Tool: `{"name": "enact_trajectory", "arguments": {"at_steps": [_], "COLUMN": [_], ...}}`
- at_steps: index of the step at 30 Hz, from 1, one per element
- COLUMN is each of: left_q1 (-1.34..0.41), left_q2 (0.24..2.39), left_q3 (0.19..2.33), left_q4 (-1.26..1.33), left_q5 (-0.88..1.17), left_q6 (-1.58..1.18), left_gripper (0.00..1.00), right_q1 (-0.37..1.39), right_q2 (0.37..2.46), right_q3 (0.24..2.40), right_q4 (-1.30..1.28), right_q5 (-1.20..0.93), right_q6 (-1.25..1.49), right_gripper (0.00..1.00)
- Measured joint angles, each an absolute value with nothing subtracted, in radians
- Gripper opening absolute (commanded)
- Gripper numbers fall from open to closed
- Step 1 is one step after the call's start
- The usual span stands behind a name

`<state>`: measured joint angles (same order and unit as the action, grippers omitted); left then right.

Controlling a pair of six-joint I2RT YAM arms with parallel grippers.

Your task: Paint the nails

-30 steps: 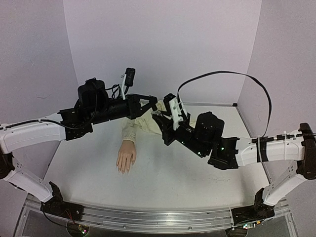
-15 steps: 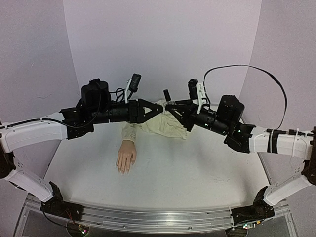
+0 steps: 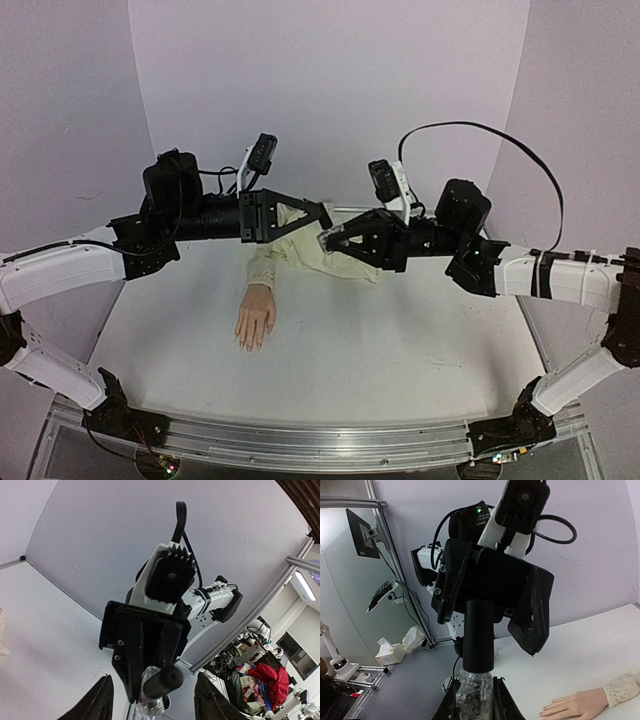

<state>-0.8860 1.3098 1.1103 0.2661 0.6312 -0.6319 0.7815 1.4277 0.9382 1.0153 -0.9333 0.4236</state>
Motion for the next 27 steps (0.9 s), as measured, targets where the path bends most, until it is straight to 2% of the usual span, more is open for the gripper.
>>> {"name": "enact_trajectory", "arguments": {"at_steps": [7,9,16,19,23,27], "left_q1": [-0.902,-0.903,-0.904,-0.894,-0.888,-0.905], "left_q2": [1.317,1.324,1.331,1.332,1.337,1.36], "left_q3": [1.111,1.111,1.1,1.086,1.084,1.084], "left_q4": [0.298,0.3,0.311,0.293,0.267,0.253], "left_q5": [0.655,0.653,0.56,0.464,0.34,0.269], "left_q6": [-0.619,-0.61,-0.562,-0.551,-0.547,-0.548], "left_gripper": [0.29,0.18,0.04,0.0,0.0,0.09], "right_q1": [0.781,0.781,0.783,0.823,0.958,1.001], "right_q2": [1.476,1.476,1.475,1.458,1.428,1.43], "right_q3": [0.938,0.94,0.94,0.941,0.939,0.92], "right_q4": [1.055,1.065,1.04,0.935,0.841,0.836], "right_q5": [-0.976,-0.978,-0.896,-0.679,-0.174,-0.003], "right_q6": [0.481,0.484,0.439,0.328,0.167,0.092], "right_gripper": [0.0,0.0,0.0,0.0,0.0,0.0]}}
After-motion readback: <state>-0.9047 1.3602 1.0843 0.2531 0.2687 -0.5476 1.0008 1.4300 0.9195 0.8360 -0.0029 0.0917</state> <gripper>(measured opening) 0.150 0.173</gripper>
